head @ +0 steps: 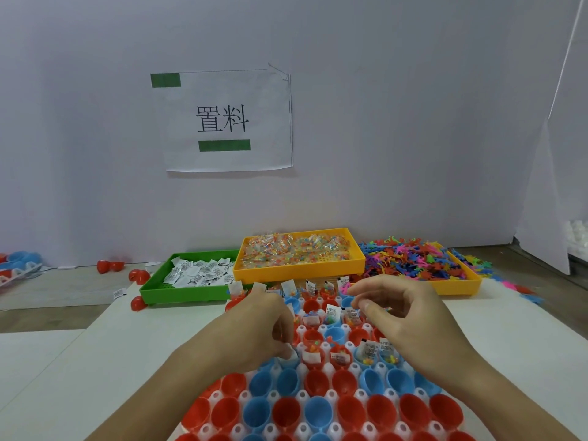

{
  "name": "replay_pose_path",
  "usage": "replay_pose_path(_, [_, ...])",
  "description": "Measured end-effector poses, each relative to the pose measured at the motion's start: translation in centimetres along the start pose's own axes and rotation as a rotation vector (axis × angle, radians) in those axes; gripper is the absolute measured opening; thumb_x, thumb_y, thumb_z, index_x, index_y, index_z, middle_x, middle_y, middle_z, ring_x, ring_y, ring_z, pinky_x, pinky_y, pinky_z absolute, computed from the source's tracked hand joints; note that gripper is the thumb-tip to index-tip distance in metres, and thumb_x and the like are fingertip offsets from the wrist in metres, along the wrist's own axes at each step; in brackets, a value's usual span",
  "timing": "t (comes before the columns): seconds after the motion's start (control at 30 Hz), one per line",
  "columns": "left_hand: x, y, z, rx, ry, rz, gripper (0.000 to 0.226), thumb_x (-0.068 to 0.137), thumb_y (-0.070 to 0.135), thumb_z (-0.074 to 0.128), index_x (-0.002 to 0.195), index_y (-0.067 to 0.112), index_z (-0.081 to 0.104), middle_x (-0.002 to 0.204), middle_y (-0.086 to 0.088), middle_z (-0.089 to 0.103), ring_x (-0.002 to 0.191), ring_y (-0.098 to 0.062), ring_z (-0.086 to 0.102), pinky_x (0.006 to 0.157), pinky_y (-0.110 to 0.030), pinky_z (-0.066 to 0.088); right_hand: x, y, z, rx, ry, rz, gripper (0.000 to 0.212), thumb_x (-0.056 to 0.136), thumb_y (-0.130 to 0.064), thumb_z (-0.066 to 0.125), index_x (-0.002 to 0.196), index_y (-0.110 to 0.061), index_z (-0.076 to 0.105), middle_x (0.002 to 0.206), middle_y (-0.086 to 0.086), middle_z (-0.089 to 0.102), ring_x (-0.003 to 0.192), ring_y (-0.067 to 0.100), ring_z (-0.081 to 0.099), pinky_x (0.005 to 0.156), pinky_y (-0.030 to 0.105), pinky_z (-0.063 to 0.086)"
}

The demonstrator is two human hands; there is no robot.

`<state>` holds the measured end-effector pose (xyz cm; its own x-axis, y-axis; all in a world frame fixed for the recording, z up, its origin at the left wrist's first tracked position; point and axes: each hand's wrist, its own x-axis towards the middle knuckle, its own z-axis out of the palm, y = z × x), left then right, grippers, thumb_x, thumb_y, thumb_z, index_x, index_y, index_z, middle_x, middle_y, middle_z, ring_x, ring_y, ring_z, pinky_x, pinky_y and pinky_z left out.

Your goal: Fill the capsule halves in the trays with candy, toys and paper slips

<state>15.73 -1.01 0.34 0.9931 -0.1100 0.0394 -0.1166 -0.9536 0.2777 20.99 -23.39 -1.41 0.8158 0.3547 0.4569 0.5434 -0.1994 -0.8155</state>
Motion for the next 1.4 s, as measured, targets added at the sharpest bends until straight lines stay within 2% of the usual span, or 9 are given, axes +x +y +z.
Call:
replay_pose_path(0.2, [-0.2,-0.5,-0.9,-0.041,-0.024,0.014,0.018,0.083,0.03,0.077,0.1,0.027,0.072,0.081,0.012,0.069,0.071,-0.003,0.065,0.071,-0.023,0.058,0.1,0.2,-0.2,-0.07,-0.017,0.001,0.025,0.092,-0.011,0.067,0.096,-0.035,0.075,0.091,-0.027,0.072,0.091,-0.005,0.067,0.075,0.01,0.053])
replay_pose_path(0.4, [-0.4,-2.6,-2.5,-0.068,0.087,-0.032,0.031,0.082,0.057,0.065,0.106,0.037,0.066,0.098,0.02,0.064,0.085,0.002,0.062,0.072,-0.017,0.054,1.4,2.6,-3.8,-0.446,0.033,0.124,0.02,0.095,-0.016,0.063,0.105,-0.03,0.072,0.101,-0.015,0.071,0.091,-0.001,0.063,0.072,0.011,0.047])
replay_pose_path(0.53, [-0.5,-5.4,-2.5,-0.202,0.345,-0.294,0.043,0.088,0.061,0.047,0.115,0.031,0.063,0.117,0.011,0.065,0.089,0.004,0.056,0.07,-0.014,0.045,1.7,5.0,-5.3,-0.59,0.012,0.374,0.023,0.098,-0.02,0.059,0.118,-0.015,0.069,0.116,0.003,0.07,0.098,0.014,0.06,0.083,0.027,0.047])
replay_pose_path(0.67, [-1.7,-7.7,-0.2,-0.604,0.43,-0.598,0.081,0.092,0.069,0.018,0.14,0.011,0.048,0.134,-0.011,0.056,0.107,-0.024,0.058,0.096,-0.042,0.047,1.6,5.7,-4.7,-0.505,-0.031,0.529,0.031,0.1,-0.023,0.055,0.102,0.003,0.072,0.098,0.017,0.074,0.088,0.029,0.069,0.078,0.041,0.056])
replay_pose_path(0.9, [-2.5,-7.0,2.3,-0.975,0.446,-0.665,0.071,0.101,0.058,0.021,0.096,0.001,0.064,0.098,-0.018,0.066,0.092,-0.028,0.062,0.076,-0.035,0.049,1.5,5.6,-4.1,-0.444,-0.06,0.563,0.035,0.098,-0.024,0.057,0.092,0.008,0.069,0.065,0.007,0.054,0.062,0.018,0.049,0.06,0.031,0.04])
replay_pose_path(1.03, [-2.6,-7.0,2.2,-1.005,0.435,-0.653,0.065,0.102,0.056,0.025,0.092,0.004,0.063,0.096,-0.016,0.066,0.093,-0.027,0.062,0.077,-0.034,0.047,1.4,5.9,-4.0,-0.43,-0.082,0.539,0.038,0.097,-0.024,0.057,0.065,-0.004,0.062,0.062,0.006,0.047,0.061,0.017,0.043,0.062,0.031,0.037])
replay_pose_path(1.2, [-2.6,-7.8,2.9,-0.964,0.465,-0.655,0.059,0.103,0.051,0.027,0.09,0.008,0.064,0.093,-0.012,0.068,0.09,-0.024,0.063,0.07,-0.031,0.048,1.2,5.9,-3.8,-0.418,-0.076,0.483,0.037,0.096,-0.021,0.056,0.059,-0.019,0.053,0.057,0.004,0.043,0.059,0.015,0.04,0.061,0.031,0.035])
replay_pose_path(1.3, [-2.6,-8.3,3.8,-0.874,0.496,-0.655,0.057,0.106,0.044,0.024,0.098,0.007,0.066,0.095,-0.011,0.069,0.09,-0.024,0.065,0.078,-0.035,0.049,1.2,6.1,-3.8,-0.446,-0.091,0.495,0.037,0.097,-0.022,0.056,0.067,-0.001,0.062,0.06,0.007,0.051,0.06,0.015,0.045,0.06,0.031,0.038])
replay_pose_path(1.4, [-2.7,-8.5,4.5,-0.901,0.567,-0.65,0.054,0.107,0.038,0.025,0.098,0.006,0.068,0.094,-0.013,0.071,0.09,-0.027,0.066,0.078,-0.036,0.05,1.3,5.1,-4.2,-0.471,-0.064,0.433,0.02,0.098,-0.021,0.058,0.093,-0.011,0.075,0.089,0.002,0.073,0.079,0.011,0.064,0.068,0.026,0.046])
